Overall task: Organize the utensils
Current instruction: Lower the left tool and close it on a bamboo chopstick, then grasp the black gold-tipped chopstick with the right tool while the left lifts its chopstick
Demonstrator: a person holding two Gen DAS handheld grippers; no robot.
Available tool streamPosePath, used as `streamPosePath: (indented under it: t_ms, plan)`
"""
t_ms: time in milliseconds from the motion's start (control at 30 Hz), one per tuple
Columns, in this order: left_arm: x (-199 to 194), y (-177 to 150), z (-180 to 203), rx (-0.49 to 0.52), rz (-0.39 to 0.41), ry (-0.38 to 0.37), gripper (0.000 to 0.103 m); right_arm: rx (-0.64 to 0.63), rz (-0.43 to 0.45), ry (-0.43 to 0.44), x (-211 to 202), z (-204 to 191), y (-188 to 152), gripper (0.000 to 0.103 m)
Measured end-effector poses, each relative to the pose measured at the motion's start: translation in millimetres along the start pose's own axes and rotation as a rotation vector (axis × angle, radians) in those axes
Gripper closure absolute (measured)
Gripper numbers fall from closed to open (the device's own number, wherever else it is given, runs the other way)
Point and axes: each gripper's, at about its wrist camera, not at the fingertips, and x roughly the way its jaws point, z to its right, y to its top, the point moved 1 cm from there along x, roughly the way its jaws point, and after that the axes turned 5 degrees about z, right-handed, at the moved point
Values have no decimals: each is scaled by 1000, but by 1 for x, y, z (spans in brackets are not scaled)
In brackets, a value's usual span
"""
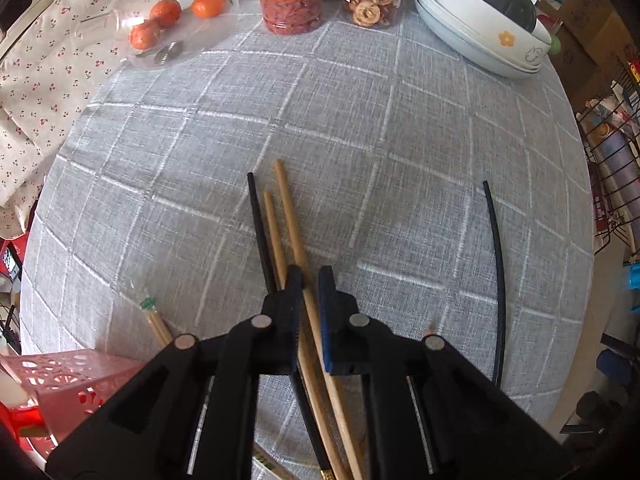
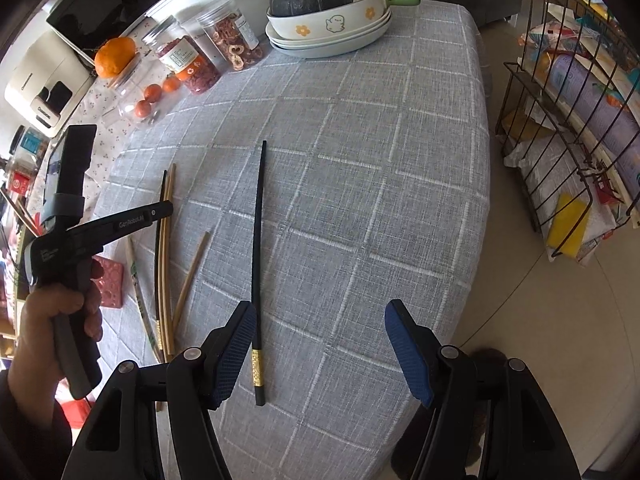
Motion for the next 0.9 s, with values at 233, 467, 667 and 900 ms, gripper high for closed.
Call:
streamPosePath:
  t_ms: [233,467,667,900]
  plan:
    - [7,4,1,-10,-29,13,92,1,11,8,-3,-3,2,35]
    - [-21,-4,11,28,45,-14,96,-24,25,-20,-5,-4,3,35]
    - [-89,-30,23,79,160,-98,96,-18,38,-15,-9,-8,3,35]
    - [-158,-65,8,138,303,-189,96,-45,63,-41,-16,-20,0,35]
